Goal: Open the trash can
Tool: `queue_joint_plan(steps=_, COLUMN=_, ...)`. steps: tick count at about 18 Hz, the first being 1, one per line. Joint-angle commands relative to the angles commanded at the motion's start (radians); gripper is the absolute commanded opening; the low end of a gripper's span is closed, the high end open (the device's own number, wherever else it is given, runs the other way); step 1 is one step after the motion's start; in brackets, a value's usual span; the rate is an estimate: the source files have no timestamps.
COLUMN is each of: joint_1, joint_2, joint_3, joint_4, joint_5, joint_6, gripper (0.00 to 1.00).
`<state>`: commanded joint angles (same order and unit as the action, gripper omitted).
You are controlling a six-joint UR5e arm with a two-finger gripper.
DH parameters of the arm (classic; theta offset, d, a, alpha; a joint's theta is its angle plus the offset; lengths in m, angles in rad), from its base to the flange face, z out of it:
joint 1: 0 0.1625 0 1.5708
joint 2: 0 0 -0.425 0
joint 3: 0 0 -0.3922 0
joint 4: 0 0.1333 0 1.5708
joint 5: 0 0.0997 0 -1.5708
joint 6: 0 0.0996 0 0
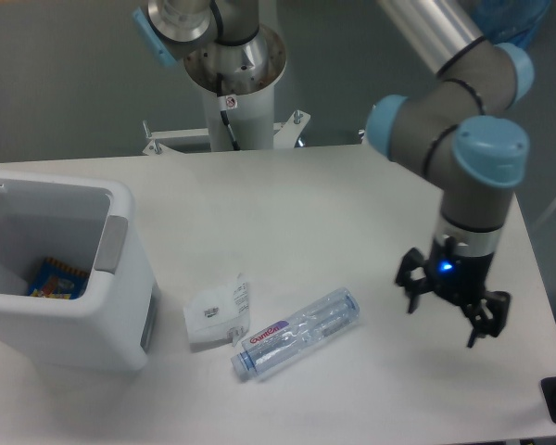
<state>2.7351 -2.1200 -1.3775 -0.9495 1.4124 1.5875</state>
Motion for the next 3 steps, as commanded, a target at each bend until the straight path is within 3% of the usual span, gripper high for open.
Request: queue_joint_plan(steps=3, joint_1=-0.011, joint_2=0.008, joint_3=-0.047, joint_4=0.012, joint_5=0.063, joint_6=0.002, gripper=1.0)
